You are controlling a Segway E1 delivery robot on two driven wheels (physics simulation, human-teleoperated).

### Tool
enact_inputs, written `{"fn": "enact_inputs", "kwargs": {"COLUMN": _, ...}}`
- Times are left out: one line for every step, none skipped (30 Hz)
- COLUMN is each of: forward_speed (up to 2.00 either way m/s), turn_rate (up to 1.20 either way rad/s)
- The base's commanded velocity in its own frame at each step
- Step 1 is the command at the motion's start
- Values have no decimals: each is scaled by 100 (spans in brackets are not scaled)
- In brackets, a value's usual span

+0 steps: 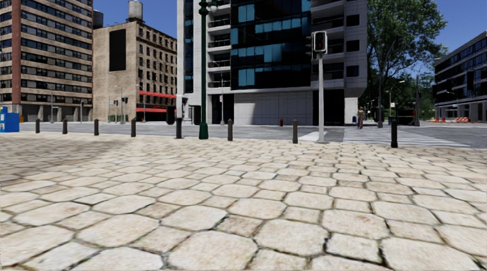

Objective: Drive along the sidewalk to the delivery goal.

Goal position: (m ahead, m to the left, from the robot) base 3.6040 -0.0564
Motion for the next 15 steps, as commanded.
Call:
{"fn": "enact_inputs", "kwargs": {"forward_speed": 200, "turn_rate": 0}}
{"fn": "enact_inputs", "kwargs": {"forward_speed": 200, "turn_rate": 0}}
{"fn": "enact_inputs", "kwargs": {"forward_speed": 200, "turn_rate": -23}}
{"fn": "enact_inputs", "kwargs": {"forward_speed": 200, "turn_rate": -22}}
{"fn": "enact_inputs", "kwargs": {"forward_speed": 200, "turn_rate": -2}}
{"fn": "enact_inputs", "kwargs": {"forward_speed": 200, "turn_rate": 0}}
{"fn": "enact_inputs", "kwargs": {"forward_speed": 200, "turn_rate": 0}}
{"fn": "enact_inputs", "kwargs": {"forward_speed": 200, "turn_rate": 0}}
{"fn": "enact_inputs", "kwargs": {"forward_speed": 200, "turn_rate": 0}}
{"fn": "enact_inputs", "kwargs": {"forward_speed": 200, "turn_rate": 0}}
{"fn": "enact_inputs", "kwargs": {"forward_speed": 200, "turn_rate": 0}}
{"fn": "enact_inputs", "kwargs": {"forward_speed": 200, "turn_rate": -12}}
{"fn": "enact_inputs", "kwargs": {"forward_speed": 200, "turn_rate": -32}}
{"fn": "enact_inputs", "kwargs": {"forward_speed": 200, "turn_rate": -37}}
{"fn": "enact_inputs", "kwargs": {"forward_speed": 200, "turn_rate": -38}}
